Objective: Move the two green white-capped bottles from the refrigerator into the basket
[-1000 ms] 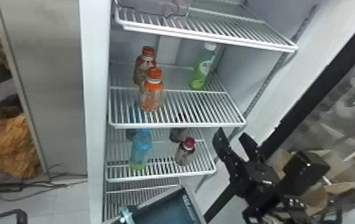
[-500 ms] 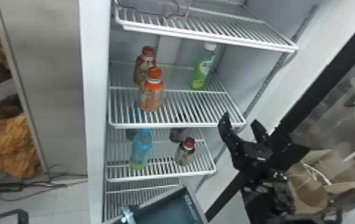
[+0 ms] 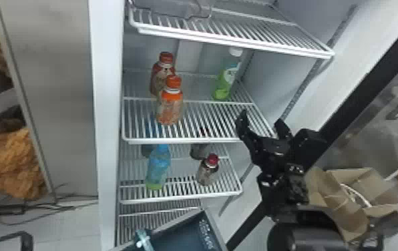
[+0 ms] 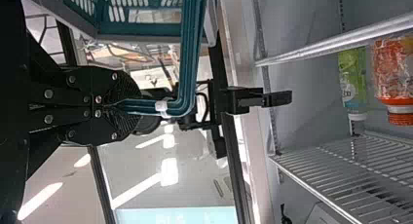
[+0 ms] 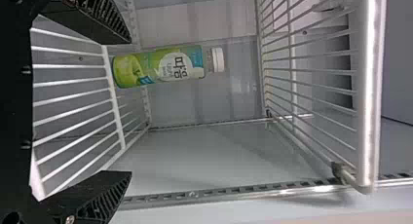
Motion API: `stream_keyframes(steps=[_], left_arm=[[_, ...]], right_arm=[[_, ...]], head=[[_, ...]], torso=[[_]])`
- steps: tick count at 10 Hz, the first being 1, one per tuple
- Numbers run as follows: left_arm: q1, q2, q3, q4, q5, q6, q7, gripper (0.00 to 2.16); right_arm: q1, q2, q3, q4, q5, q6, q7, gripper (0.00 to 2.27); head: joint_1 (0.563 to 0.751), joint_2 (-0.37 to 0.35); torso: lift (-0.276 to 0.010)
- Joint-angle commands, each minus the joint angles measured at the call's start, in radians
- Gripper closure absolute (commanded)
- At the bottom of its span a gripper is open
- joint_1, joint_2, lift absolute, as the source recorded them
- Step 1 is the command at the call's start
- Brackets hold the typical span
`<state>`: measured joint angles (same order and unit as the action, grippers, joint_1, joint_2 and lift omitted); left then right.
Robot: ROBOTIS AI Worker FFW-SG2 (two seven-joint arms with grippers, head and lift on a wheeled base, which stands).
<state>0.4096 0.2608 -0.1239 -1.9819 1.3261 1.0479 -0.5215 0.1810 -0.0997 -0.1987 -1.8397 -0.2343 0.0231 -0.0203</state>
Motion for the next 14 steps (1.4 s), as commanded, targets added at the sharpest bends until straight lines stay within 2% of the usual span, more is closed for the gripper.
stream_keyframes(steps=[1,3,6,14], left_arm=[[-0.002,0.0,0.0,0.0,0.0,0.0,0.0,1.21],[-0.002,0.0,0.002,0.0,0.002,0.0,0.0,1.21],[-0.01,0.005,-0.008,0.0,0.004,0.0,0.001,1.21],[-0.007,0.003,-0.004,0.0,0.008,0.0,0.001,1.21]], right_arm=[[-0.053,-0.002,-0.001,0.057,0.001,-0.013,0.013,0.06],[-0.125,-0.014,-0.005,0.135,-0.001,-0.016,0.049,0.06],[-0.265,-0.02,0.007,0.351,0.007,-0.097,0.118,0.04],[-0.456,-0.034,0.069,0.555,0.037,-0.138,0.125,0.03]], head=[[0.695,-0.35],[0.695,-0.35],[0.695,-0.35],[0.695,-0.35]], torso=[[-0.004],[-0.004],[-0.004],[-0.004]])
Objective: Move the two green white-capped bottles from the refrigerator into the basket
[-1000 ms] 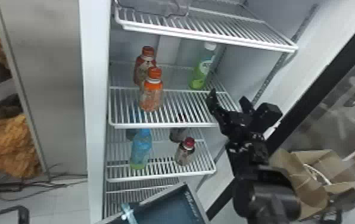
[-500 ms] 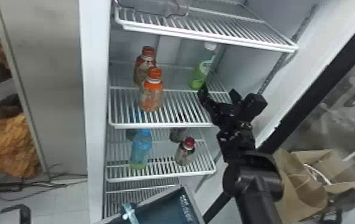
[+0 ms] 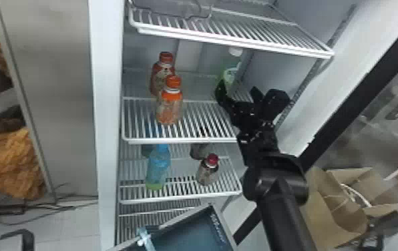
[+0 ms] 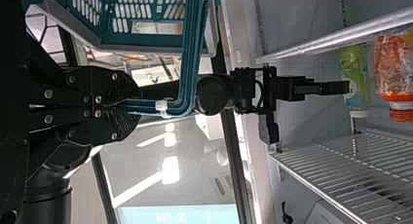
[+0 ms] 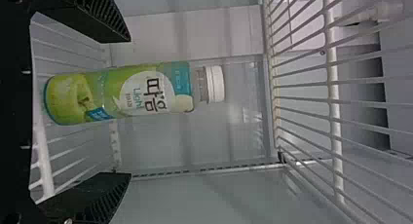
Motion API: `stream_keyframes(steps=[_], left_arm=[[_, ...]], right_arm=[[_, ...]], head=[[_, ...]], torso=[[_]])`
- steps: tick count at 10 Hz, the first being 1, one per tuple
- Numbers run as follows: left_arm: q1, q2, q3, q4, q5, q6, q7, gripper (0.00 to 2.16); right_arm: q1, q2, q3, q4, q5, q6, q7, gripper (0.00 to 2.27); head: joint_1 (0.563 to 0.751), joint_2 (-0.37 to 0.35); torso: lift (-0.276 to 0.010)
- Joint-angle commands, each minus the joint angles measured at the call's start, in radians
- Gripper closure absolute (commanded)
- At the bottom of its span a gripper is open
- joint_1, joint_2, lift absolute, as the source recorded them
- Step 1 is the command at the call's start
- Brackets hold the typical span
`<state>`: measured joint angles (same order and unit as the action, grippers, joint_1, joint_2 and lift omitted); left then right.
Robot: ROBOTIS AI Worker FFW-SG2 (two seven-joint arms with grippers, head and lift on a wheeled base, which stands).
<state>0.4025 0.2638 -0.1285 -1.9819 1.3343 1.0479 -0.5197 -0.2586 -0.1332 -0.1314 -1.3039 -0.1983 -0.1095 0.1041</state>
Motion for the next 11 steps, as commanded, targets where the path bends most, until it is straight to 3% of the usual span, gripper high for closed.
stream_keyframes(steps=[1,8,10,11], left_arm=[[0.0,0.0,0.001,0.0,0.002,0.0,0.0,1.21],[0.0,0.0,0.003,0.005,0.002,-0.002,0.001,1.21],[0.0,0.0,0.005,0.005,0.004,-0.005,0.001,1.21],[0.0,0.0,0.005,0.005,0.004,-0.005,0.0,1.21]], right_arm=[[-0.036,0.0,0.002,0.046,0.001,-0.016,-0.001,0.02],[-0.191,-0.011,0.048,0.225,0.029,-0.023,-0.027,0.05],[-0.215,-0.012,0.052,0.257,0.035,-0.008,-0.029,0.28],[-0.218,-0.014,0.054,0.257,0.037,0.004,-0.029,0.59]], head=[[0.695,-0.35],[0.695,-0.35],[0.695,-0.35],[0.695,-0.35]], torso=[[-0.004],[-0.004],[-0.004],[-0.004]])
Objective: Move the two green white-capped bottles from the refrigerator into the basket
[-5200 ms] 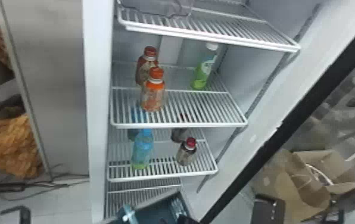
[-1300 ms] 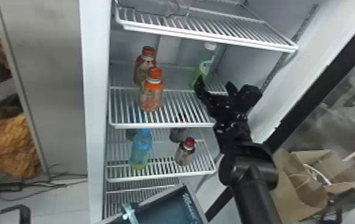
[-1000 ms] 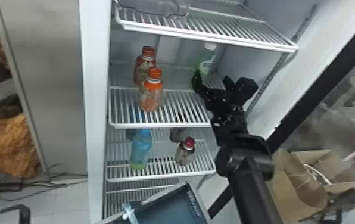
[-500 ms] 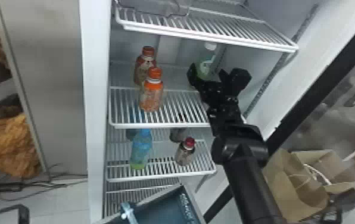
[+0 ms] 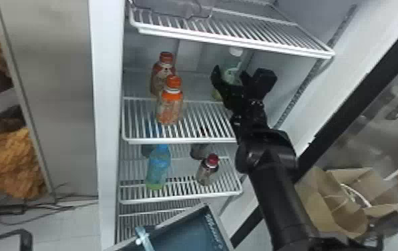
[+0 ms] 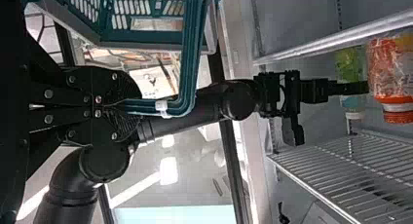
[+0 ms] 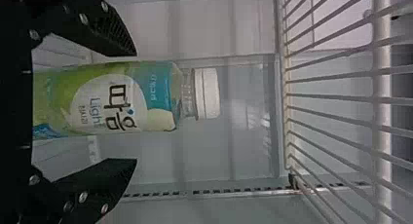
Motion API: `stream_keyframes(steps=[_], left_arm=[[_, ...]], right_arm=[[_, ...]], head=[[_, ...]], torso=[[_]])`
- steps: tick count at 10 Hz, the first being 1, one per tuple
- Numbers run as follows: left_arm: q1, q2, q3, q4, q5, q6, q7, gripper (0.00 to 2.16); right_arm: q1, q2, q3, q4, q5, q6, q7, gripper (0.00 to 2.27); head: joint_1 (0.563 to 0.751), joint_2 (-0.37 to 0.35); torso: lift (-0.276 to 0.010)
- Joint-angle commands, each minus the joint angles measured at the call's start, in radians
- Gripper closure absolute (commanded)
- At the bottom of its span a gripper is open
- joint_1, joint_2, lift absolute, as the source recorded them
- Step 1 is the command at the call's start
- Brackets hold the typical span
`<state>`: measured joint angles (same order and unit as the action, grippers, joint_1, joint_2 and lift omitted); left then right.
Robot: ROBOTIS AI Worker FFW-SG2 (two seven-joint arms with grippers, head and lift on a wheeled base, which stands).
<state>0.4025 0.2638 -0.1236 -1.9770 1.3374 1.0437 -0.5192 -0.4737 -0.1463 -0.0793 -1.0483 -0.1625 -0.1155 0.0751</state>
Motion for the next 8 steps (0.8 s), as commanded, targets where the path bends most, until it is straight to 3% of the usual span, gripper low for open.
stream_keyframes(steps=[1,8], left_arm=[[0.0,0.0,-0.002,0.0,0.001,-0.003,0.001,1.21],[0.005,0.0,0.0,0.0,0.003,-0.01,-0.001,1.21]], right_arm=[[-0.003,-0.001,0.002,0.002,-0.001,0.022,0.0,0.83],[0.012,0.001,0.012,-0.043,0.005,0.025,-0.003,0.9]], head=[[0.695,-0.35],[0.695,-0.35]], torso=[[-0.004],[-0.004]])
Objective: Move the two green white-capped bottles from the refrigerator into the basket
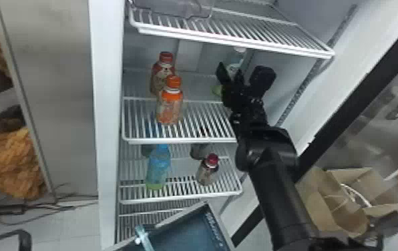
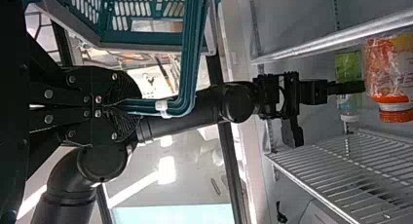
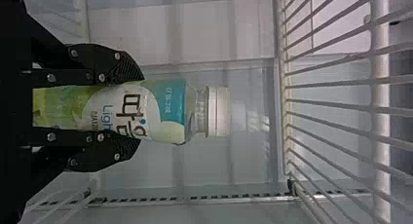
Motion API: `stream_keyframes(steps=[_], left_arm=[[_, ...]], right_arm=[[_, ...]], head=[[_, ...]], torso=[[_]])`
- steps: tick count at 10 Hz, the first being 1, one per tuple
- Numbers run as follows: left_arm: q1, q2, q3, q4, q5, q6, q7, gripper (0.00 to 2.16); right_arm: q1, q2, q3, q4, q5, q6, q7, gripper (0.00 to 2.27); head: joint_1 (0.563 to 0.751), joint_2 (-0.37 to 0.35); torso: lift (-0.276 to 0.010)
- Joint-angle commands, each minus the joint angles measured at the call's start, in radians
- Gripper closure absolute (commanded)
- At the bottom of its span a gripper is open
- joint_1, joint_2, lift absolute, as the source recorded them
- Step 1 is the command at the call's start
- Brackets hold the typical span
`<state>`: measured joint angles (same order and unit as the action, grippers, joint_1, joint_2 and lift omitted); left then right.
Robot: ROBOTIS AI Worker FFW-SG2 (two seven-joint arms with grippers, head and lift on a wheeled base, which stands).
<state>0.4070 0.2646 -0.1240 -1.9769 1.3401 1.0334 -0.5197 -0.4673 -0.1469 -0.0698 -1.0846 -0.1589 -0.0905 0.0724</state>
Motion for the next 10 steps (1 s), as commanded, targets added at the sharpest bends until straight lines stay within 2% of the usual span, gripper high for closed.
stream_keyframes(steps=[1,3,5,10], left_arm=[[0.003,0.001,0.002,0.0,0.0,0.0,0.0,1.21],[0.008,0.001,0.006,0.0,0.0,0.0,0.0,1.21],[0.013,0.001,0.008,0.0,0.0,0.0,0.0,1.21],[0.013,0.004,0.006,0.0,-0.002,0.01,0.0,1.21]], right_arm=[[0.023,0.001,0.002,-0.043,0.031,0.005,-0.011,0.9],[0.082,0.006,-0.004,-0.129,0.037,0.041,-0.026,0.9],[0.148,0.007,-0.004,-0.262,0.093,0.093,-0.026,0.9],[0.352,0.01,-0.048,-0.524,0.057,0.184,-0.01,0.9]], head=[[0.695,-0.35],[0.695,-0.35],[0.695,-0.35],[0.695,-0.35]], torso=[[-0.004],[-0.004],[-0.004],[-0.004]])
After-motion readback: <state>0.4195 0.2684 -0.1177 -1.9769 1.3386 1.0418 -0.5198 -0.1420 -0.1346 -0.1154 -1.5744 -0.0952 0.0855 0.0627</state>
